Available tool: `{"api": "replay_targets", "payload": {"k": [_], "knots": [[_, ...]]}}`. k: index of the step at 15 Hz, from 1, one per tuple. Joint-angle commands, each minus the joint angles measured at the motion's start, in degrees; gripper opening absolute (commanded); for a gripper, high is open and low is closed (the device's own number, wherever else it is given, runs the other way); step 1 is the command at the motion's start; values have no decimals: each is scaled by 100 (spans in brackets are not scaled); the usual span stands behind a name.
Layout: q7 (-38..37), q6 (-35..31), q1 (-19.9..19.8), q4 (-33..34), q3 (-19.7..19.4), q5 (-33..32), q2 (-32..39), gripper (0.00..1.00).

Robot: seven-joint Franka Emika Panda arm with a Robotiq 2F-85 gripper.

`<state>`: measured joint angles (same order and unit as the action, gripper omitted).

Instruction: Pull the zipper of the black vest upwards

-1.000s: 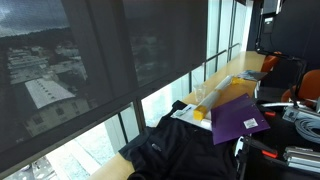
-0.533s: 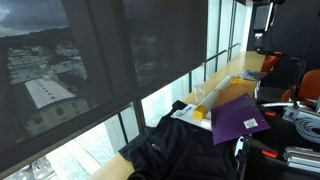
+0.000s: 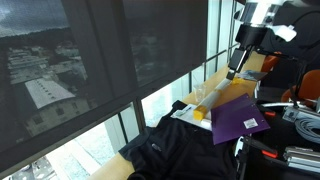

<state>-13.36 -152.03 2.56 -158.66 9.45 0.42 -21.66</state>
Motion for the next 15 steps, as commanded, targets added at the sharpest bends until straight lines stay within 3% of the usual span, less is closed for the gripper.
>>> {"api": "replay_targets", "payload": {"k": [1,7,9,15], "knots": [[21,-1166,-142,304,-42,-129,1489,100],[-210,-1802,-239,1661,-347,-985,3747,100],[-125,-1745,183,2318,-757,-952,4467,100],[-171,-1730,1068,4062,-1352,-724,6251,100]]}}
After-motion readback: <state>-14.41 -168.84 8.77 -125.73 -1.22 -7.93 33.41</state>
